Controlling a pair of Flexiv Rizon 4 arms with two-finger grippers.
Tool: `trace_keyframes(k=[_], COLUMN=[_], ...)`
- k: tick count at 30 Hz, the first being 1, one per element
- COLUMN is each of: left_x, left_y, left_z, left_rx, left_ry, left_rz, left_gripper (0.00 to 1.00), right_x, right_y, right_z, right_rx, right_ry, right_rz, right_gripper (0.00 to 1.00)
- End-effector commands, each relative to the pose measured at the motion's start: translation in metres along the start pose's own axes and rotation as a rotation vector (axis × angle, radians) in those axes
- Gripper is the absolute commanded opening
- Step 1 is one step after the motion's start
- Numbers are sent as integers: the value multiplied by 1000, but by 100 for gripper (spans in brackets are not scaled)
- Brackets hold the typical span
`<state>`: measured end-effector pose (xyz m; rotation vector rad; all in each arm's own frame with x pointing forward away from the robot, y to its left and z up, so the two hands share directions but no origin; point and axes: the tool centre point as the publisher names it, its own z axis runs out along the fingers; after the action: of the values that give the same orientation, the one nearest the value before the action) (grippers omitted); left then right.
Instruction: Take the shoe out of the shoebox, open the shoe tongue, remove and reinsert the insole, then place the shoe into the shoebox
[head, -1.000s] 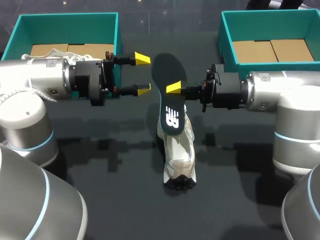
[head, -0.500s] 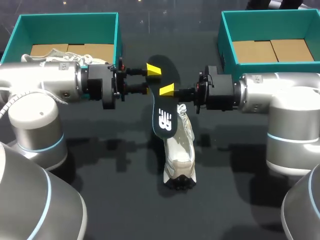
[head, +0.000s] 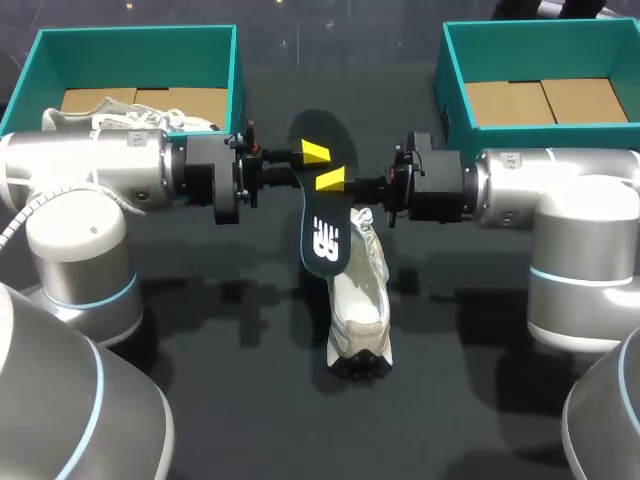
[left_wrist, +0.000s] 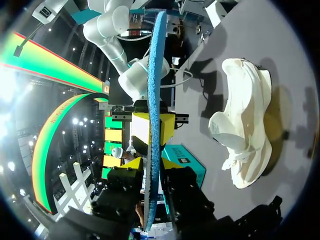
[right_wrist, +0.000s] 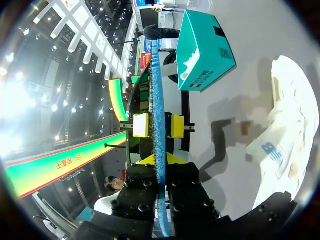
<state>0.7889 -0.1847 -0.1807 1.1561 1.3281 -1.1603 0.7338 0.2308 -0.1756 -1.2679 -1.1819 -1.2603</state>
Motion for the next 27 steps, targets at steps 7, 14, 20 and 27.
trace_keyframes(k=[7, 14, 20, 27], left_x=[2, 3, 5, 3], left_y=[1, -3, -5, -7], left_z=[4, 7, 5, -9], left_rx=[11, 22, 28, 19], left_ry=[5, 11, 13, 12], left_rz=[2, 6, 12, 14], left_gripper=[17, 0, 0, 0], right_x=[-1, -2, -4, -4], right_y=[-1, -2, -3, 0], right_z=[5, 6, 6, -11], right_rx=[6, 7, -1, -11], right_ry=[-1, 2, 15, 22], right_rz=[4, 9, 20, -4], right_gripper=[0, 0, 0, 100])
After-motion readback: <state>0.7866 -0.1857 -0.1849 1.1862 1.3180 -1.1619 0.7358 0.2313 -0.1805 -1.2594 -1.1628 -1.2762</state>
